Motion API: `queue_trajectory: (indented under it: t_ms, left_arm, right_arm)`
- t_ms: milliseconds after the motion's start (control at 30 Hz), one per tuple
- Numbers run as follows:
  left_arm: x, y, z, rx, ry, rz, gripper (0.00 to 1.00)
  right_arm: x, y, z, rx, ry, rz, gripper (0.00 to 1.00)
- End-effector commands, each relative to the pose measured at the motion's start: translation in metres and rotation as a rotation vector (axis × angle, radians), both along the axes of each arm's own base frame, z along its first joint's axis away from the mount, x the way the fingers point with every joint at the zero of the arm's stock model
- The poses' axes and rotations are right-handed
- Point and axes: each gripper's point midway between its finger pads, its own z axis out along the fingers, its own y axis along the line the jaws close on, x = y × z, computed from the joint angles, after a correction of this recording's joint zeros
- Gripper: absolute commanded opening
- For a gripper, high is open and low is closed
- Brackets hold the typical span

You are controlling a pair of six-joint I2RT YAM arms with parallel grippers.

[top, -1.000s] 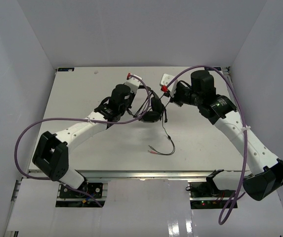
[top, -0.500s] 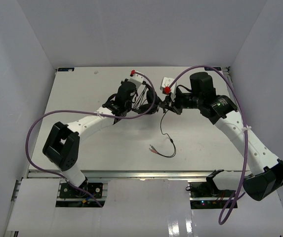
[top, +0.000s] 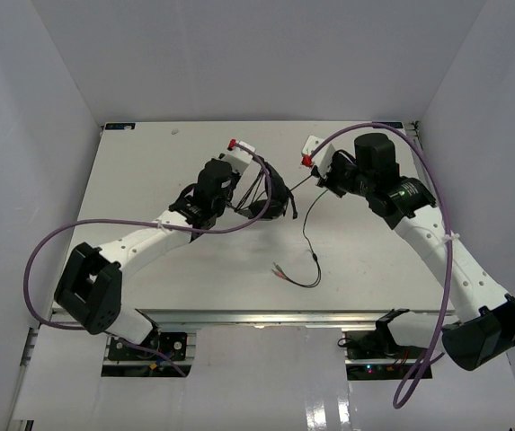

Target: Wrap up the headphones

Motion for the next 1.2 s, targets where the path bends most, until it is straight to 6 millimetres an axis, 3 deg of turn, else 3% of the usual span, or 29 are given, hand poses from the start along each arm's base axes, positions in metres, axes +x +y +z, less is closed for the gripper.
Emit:
queue_trajectory:
  t_ms: [0, 233, 400, 500, 633, 800, 967, 1167]
  left_arm:
    - [-0.018, -0.01, 0.018, -0.022, -0.012, -0.16, 0.0]
    - [-0.047, -0.044, 0.021, -0.125, 0.032, -0.39, 0.0]
    - [-0.067, -0.067, 0.024, -0.233, 0.081, -0.511, 0.0]
    - [-0.077, -0.074, 0.037, -0.319, 0.08, -0.541, 0.0]
    - [-0.091, -0.082, 0.056, -0.424, 0.075, -0.594, 0.0]
    - [-0.099, -0.09, 0.076, -0.538, 0.075, -0.621, 0.0]
    - [-0.111, -0.103, 0.099, -0.676, 0.095, -0.682, 0.0]
    - [-0.119, -0.114, 0.142, -0.87, 0.116, -0.716, 0.0]
  right_arm:
    - [0.037, -0.004, 0.031, 0.003, -0.192, -0.039, 0.08]
    - [0.048, 0.036, 0.031, 0.131, -0.128, 0.09, 0.09]
    - [0.065, 0.051, 0.01, 0.223, -0.004, 0.065, 0.08]
    - [0.081, 0.04, -0.019, 0.277, 0.106, -0.019, 0.08]
    - [0.092, 0.013, -0.036, 0.37, 0.198, -0.065, 0.08]
    - [0.075, 0.008, -0.033, 0.455, 0.193, 0.02, 0.08]
    - [0.054, 0.025, -0.034, 0.5, 0.258, 0.195, 0.13]
    - [0.029, 0.046, -0.036, 0.614, 0.403, 0.381, 0.26]
